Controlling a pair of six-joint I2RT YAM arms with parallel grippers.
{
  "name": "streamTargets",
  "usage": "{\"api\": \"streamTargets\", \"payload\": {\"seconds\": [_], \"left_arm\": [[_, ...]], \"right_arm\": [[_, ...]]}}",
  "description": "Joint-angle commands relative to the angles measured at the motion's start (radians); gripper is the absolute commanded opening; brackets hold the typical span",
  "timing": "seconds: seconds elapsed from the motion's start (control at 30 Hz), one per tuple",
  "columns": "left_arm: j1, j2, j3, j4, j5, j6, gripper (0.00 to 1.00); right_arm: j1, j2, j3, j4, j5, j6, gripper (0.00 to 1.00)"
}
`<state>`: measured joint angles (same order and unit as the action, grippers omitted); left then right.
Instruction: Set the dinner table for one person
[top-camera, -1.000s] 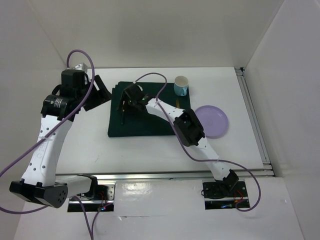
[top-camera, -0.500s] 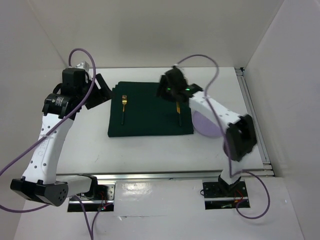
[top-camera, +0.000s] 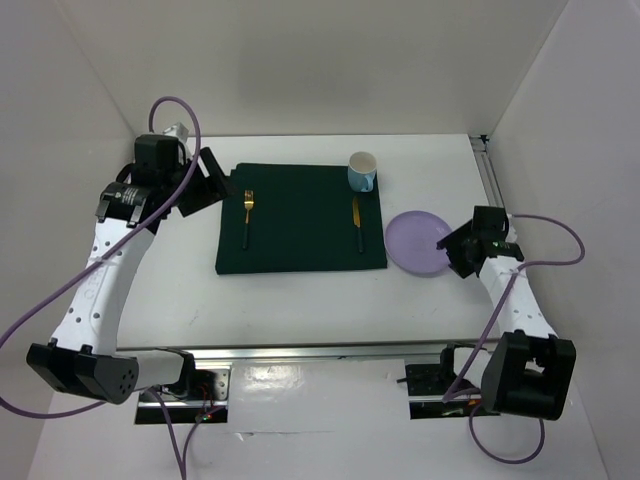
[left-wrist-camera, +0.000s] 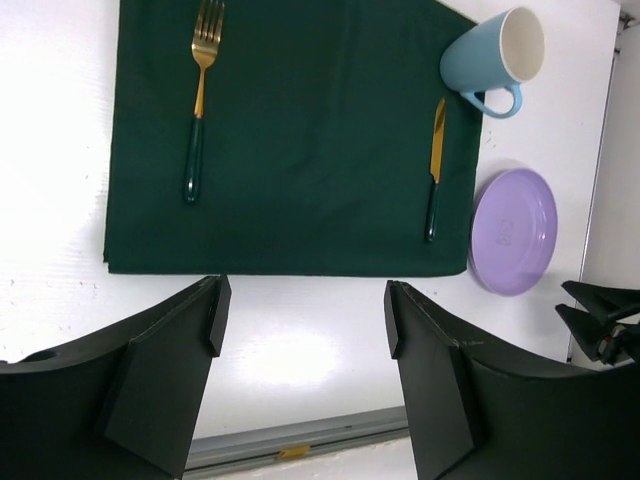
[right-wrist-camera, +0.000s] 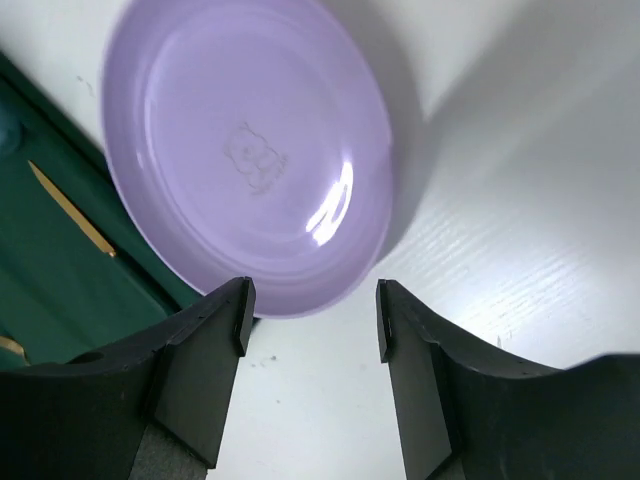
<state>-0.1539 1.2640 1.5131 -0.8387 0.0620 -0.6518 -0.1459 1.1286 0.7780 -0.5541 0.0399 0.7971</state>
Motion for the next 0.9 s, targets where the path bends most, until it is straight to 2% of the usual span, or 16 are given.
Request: {"api": "streamTargets", "payload": {"seconds": [0.0,0.37,0.57,0.7,0.73,0.83,0.87], "left_arm": [[-0.004,0.003,-0.022,0.038,0.038,0.015,0.8],[-0.004,0.021,0.007,0.016,0.018,0.035,0.8],[-0.004,0.031,0.016,0.007,0.018,0.044,0.8],[-0.004,0.031,0.016,0.007,0.018,0.044,0.8],[-0.004,0.04,0.016,0.007,0.018,0.044,0.8],[-0.004,0.04,0.025,0.007,0.027,0.044,0.8],[-0.004,0.04,0.025,0.007,0.027,0.044,0.8]], "right_arm": [[-0.038,-0.003,-0.051,0.066,-0.107,0.042,0.63],[-0.073,0.192,-0.135,0.237,-0.127,0.073,0.65],[-0.073,0.253,-0.146,0.287,-0.137,0.073,0.58],[-0.073,0.263,-0.146,0.29,-0.104,0.073,0.39],[-0.073,0.263,-0.132,0.271,-0.094,0.062,0.29],[-0.073,0.208,-0.108,0.226,-0.046,0.042,0.14],[-0.073,0.189,-0.08,0.217,-0.025,0.042,0.05]]}}
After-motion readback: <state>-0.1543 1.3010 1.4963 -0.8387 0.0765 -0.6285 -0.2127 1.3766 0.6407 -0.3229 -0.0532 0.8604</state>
